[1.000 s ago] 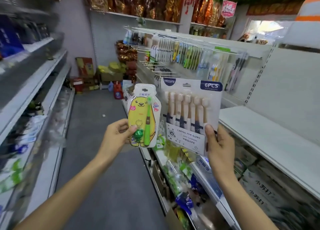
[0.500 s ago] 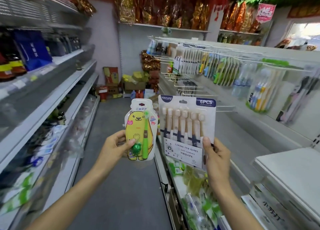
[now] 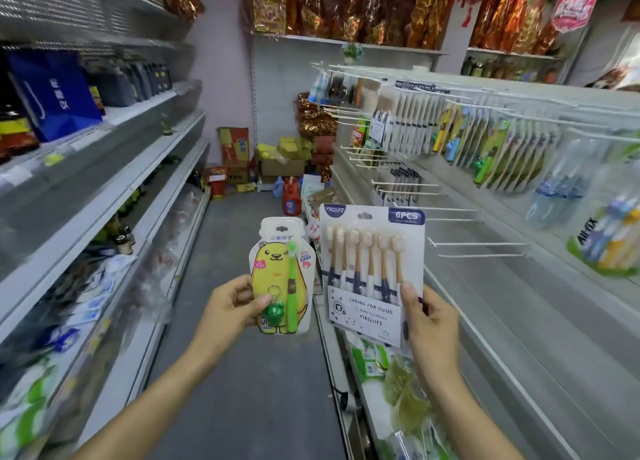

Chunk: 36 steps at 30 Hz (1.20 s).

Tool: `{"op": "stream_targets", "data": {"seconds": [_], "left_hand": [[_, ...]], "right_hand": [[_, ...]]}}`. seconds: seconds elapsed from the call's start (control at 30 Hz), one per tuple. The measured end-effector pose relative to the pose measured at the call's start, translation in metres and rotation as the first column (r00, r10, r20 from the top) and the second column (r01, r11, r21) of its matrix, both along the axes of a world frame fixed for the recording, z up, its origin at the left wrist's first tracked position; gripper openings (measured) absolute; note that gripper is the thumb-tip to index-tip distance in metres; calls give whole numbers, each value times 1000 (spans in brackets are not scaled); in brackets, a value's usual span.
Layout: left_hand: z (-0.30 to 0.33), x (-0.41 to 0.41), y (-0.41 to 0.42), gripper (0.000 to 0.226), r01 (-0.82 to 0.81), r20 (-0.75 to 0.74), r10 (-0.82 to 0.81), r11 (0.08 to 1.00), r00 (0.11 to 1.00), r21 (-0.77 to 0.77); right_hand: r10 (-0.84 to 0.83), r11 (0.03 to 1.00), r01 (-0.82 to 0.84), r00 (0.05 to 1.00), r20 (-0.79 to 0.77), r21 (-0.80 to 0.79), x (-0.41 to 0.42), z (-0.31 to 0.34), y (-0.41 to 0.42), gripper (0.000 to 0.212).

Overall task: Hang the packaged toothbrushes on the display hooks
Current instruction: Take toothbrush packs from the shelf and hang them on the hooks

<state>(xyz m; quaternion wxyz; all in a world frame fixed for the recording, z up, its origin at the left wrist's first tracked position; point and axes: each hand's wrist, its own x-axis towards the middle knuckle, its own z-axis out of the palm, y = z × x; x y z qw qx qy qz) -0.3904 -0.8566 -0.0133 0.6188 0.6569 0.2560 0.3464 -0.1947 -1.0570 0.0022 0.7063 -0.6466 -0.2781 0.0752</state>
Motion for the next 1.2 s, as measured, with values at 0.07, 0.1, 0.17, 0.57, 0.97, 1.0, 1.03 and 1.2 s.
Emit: {"op": "stream_targets", "data": {"seconds": [0.07,0.1,0.17,0.57,0.97,1.0,1.03,1.2], "left_hand": [[-5,12,22,16,25,-19,-25,1000,1000,4],[-8,18,35,15,40,-25,-40,999,999,3],[-12,30,62,16,67,-32,-67,998,997,-7],[-22,100,262,27,288,-95,-288,957,953,-22],[-44,166,377,24,338,-84,-349,934,933,-116],[-45,175,385,24,344,-89,-355,932,931,-114],[-47,183,393,24,350,-95,-361,930,928,-110],[-56,236,431,28,376,-127,-386,922,914,-95]], "right_hand": [[18,1000,-18,1000,2,-11,7,-4,19,22],[26,1000,-26,1000,-4,-18,10,-7,30,21],[44,998,-45,999,-28,-39,17,-13,52,20],[-131,991,131,979,-153,-10,61,-15,222,22],[-215,977,213,973,-83,-31,123,-42,353,19],[-210,978,208,975,-79,-26,132,-45,362,19],[-203,979,202,976,-80,-20,141,-48,371,17],[-184,983,185,976,-117,2,198,-66,415,14]]}}
